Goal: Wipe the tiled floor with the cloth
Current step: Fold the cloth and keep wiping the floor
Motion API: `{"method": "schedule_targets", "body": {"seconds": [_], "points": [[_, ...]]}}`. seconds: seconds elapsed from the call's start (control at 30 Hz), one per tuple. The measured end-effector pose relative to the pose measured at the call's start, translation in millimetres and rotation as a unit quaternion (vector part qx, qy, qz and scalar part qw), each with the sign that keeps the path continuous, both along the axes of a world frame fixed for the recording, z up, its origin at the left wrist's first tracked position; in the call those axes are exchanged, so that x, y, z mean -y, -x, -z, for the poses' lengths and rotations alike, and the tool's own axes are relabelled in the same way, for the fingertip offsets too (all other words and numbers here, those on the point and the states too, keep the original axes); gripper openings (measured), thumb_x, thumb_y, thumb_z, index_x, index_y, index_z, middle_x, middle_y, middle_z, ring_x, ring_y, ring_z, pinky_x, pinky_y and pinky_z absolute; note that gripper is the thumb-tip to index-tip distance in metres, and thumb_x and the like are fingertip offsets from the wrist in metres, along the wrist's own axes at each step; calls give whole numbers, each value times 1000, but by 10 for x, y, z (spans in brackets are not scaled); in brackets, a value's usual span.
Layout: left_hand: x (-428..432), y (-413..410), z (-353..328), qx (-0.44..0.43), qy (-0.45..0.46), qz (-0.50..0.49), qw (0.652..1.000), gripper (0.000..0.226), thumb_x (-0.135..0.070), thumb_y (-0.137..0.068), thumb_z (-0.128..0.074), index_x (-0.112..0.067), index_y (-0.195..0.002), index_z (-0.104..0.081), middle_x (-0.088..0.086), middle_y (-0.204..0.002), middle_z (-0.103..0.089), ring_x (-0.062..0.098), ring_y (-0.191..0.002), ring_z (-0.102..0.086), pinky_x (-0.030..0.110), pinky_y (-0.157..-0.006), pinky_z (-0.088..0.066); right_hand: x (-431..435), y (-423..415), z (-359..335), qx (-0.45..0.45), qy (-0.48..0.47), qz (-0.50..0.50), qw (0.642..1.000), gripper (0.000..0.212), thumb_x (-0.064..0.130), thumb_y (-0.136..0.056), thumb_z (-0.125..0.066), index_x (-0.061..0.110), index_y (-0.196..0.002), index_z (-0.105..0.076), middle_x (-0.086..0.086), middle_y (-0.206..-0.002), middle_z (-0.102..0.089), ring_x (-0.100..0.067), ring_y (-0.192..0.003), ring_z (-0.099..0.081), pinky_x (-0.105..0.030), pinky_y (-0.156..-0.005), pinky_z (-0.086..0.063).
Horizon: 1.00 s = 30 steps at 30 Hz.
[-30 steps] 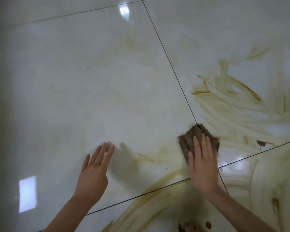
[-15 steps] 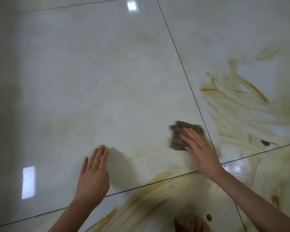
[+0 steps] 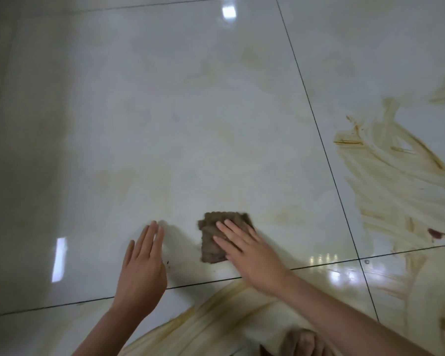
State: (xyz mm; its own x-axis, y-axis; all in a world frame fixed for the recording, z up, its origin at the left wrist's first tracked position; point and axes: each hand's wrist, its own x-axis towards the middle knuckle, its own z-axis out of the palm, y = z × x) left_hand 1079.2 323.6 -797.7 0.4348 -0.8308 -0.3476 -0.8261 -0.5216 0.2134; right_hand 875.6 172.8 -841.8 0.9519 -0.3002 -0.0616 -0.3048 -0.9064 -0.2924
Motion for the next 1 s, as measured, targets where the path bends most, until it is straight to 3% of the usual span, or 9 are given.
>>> {"method": "schedule_targets", "body": {"seconds": [0.1, 0.23, 0.33, 0.5, 0.67, 0.73, 0.87, 0.93, 1.0], "points": [[-147, -53, 56, 0, -19, -10, 1000, 64, -1, -93, -39, -7, -153, -16, 6, -161, -10, 19, -149, -4, 40, -121, -10, 554, 433, -47, -8, -7, 14, 1000, 39, 28, -99, -46, 11, -132, -59, -10, -146, -45, -31, -136, -42, -42, -114, -32], [-367, -145, 94, 21, 19, -4, 1000, 62, 9, -78, -45, 5, -140, -43, 20, -150, -37, 35, -138, -35, 57, -106, -37, 749, 1159, -101, 12, -15, 335, 942, 59, 39, -103, -21, 0, -136, -51, -19, -149, -39, -38, -138, -37, -53, -111, -32], [-512, -217, 83, 28, 23, -31, 999, 63, 1, -73, -42, 8, -136, -46, 24, -146, -41, 40, -134, -40, 59, -101, -40, 275, 896, -38, -34, 17, 453, 891, 67, 40, -101, -19, -9, -139, -41, -33, -147, -34, -48, -137, -31, -64, -108, -28], [-742, -261, 87, 32, 17, -102, 994, 69, -5, -78, -30, 2, -146, -33, 20, -154, -29, 35, -143, -26, 55, -111, -30, -575, -248, 22, -13, -17, 173, 985, 59, 36, -103, -18, -2, -144, -37, -27, -151, -30, -40, -142, -26, -56, -110, -25], [-965, -351, 77, 35, 15, -146, 989, 72, -14, -79, -18, 0, -149, -29, 18, -157, -22, 31, -146, -16, 52, -116, -22, -660, -1468, -54, 30, -97, -53, 993, 52, 7, -96, -44, 4, -147, -36, -17, -155, -29, -30, -147, -21, -45, -120, -18], [-1062, -431, 92, 38, 11, -167, 985, 71, -12, -80, -22, -2, -150, -25, 16, -158, -17, 29, -147, -10, 50, -118, -17, -587, -1842, -179, 19, -201, -56, 978, 58, -8, -91, -41, 5, -147, -35, -16, -154, -32, -25, -146, -23, -30, -121, -12], [-1246, -685, 156, 34, 12, -184, 982, 75, -23, -80, -8, -2, -151, -20, 15, -160, -10, 26, -148, -1, 47, -120, -8, -200, -1985, -454, 96, -365, 69, 923, 45, -16, -93, -40, -4, -136, -47, -11, -133, -50, -7, -121, -46, -1, -101, -24], [-1314, -804, 182, 43, 22, -197, 979, 69, -24, -85, -14, 0, -149, -28, 19, -157, -19, 29, -147, -10, 49, -119, -14, 88, -1779, -475, 118, -334, 153, 923, 42, -13, -96, -39, -2, -136, -46, -7, -132, -48, -5, -119, -47, 1, -97, -25], [-1386, -873, 208, 44, 17, -204, 978, 65, -24, -88, -19, 0, -147, -31, 19, -156, -23, 31, -146, -15, 48, -118, -14, 208, -1421, -389, 92, -257, 247, 930, 42, -10, -96, -41, -1, -136, -48, -14, -139, -48, -24, -129, -47, -13, -106, -29]]}}
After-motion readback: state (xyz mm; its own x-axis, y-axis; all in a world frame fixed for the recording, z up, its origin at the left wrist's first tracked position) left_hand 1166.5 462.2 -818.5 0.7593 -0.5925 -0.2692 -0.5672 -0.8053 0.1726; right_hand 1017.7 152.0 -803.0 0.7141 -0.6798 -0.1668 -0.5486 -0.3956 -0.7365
